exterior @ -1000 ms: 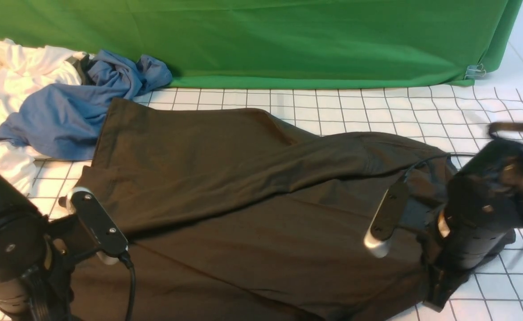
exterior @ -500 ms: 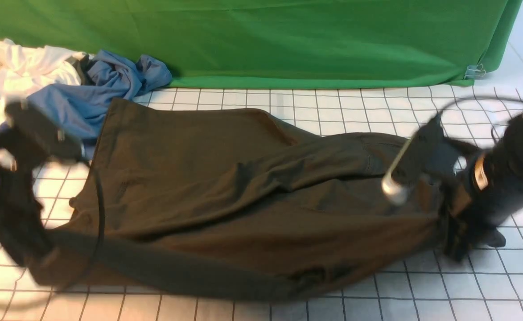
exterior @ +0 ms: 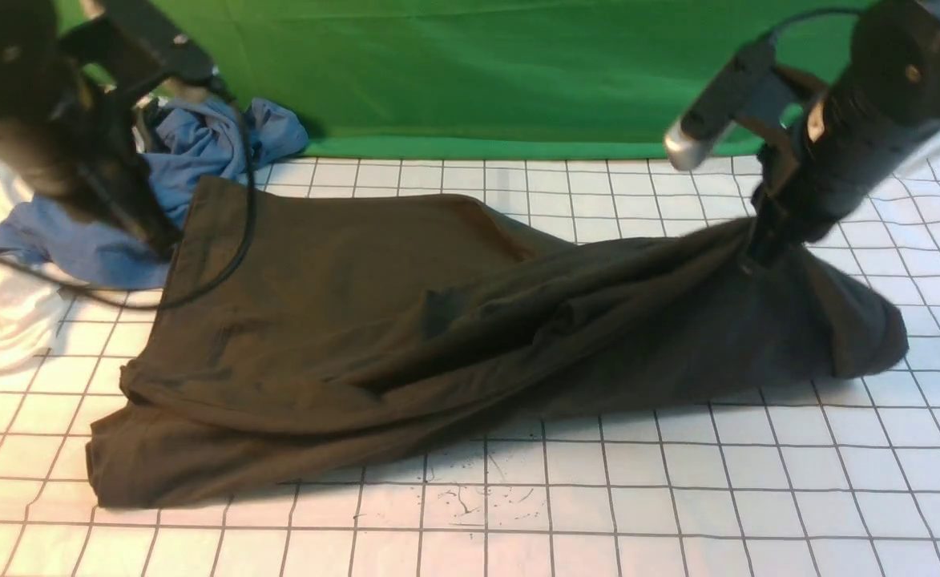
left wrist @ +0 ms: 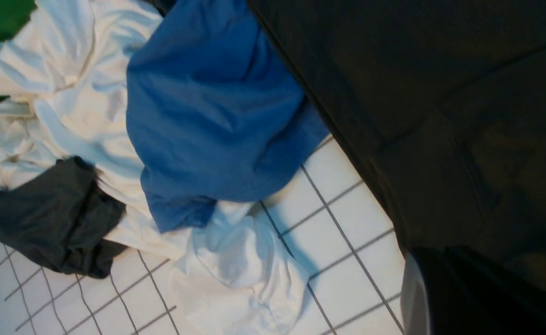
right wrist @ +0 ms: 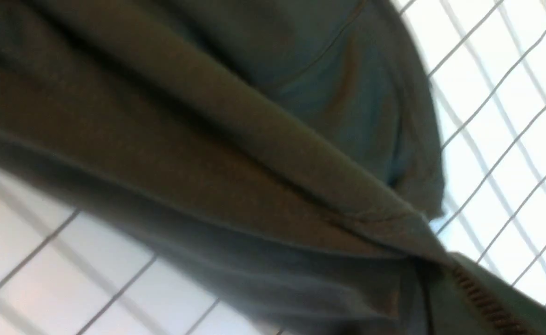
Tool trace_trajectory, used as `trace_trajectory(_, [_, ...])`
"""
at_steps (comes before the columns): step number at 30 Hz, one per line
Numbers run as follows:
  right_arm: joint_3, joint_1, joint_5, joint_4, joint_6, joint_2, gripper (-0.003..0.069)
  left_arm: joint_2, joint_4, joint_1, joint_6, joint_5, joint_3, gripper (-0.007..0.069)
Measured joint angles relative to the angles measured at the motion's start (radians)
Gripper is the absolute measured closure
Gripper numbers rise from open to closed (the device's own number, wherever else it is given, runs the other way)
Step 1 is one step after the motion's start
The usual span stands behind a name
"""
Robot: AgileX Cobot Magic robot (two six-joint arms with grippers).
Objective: Fold a long-sleeved shirt over a white checkered tablecloth.
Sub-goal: 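Fold the black garment in half by bringing its near edge over to the far edge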
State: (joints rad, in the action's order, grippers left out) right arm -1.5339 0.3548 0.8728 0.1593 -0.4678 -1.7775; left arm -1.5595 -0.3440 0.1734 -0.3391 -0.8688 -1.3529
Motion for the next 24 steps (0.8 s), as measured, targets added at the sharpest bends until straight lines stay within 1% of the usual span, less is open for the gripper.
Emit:
trace_trajectory(3, [-0.077,-0.009,0.024,-0.002,-0.001,-0.065,0.0634,-0.085,-0.005,-0.003,0.000,-0.014,-0.084,0.0653])
trace_trajectory(6, [-0.084,-0.010,0.047,-0.003,-0.001,-0.083,0.0634,-0.105,0.005,-0.003,-0.003,-0.063,-0.094,0.0653])
trace_trajectory(10, [-0.084,-0.010,0.073,-0.011,0.000,-0.086,0.0634,-0.105,0.050,-0.004,-0.021,-0.176,-0.057,0.0653])
trace_trajectory(13, [-0.084,-0.010,0.079,-0.013,0.001,-0.086,0.0634,-0.102,0.103,-0.004,-0.032,-0.197,-0.029,0.0653])
trace_trajectory(15, [-0.084,-0.010,0.088,-0.013,0.001,-0.086,0.0634,-0.102,0.158,-0.004,-0.039,-0.203,0.020,0.0635])
trace_trajectory(16, [-0.084,-0.010,0.089,-0.013,0.001,-0.086,0.0634,-0.102,0.161,-0.004,-0.039,-0.203,0.024,0.0631])
trace_trajectory(18, [-0.084,-0.010,0.095,-0.013,0.001,-0.086,0.0634,-0.102,0.173,-0.004,-0.068,-0.203,0.071,0.0575])
trace_trajectory(19, [-0.084,-0.010,0.095,-0.014,0.001,-0.086,0.0634,-0.102,0.165,-0.004,-0.096,-0.200,0.097,0.0531])
trace_trajectory(21, [-0.084,-0.010,0.097,-0.015,0.001,-0.086,0.0634,-0.102,0.149,-0.004,-0.136,-0.192,0.130,0.0468])
trace_trajectory(23, [-0.084,-0.010,0.096,-0.020,0.001,-0.086,0.0634,-0.102,0.111,-0.004,-0.163,-0.148,0.166,0.0354])
trace_trajectory(24, [-0.084,-0.010,0.095,-0.022,0.001,-0.086,0.0634,-0.102,0.096,-0.004,-0.168,-0.124,0.181,0.0311])
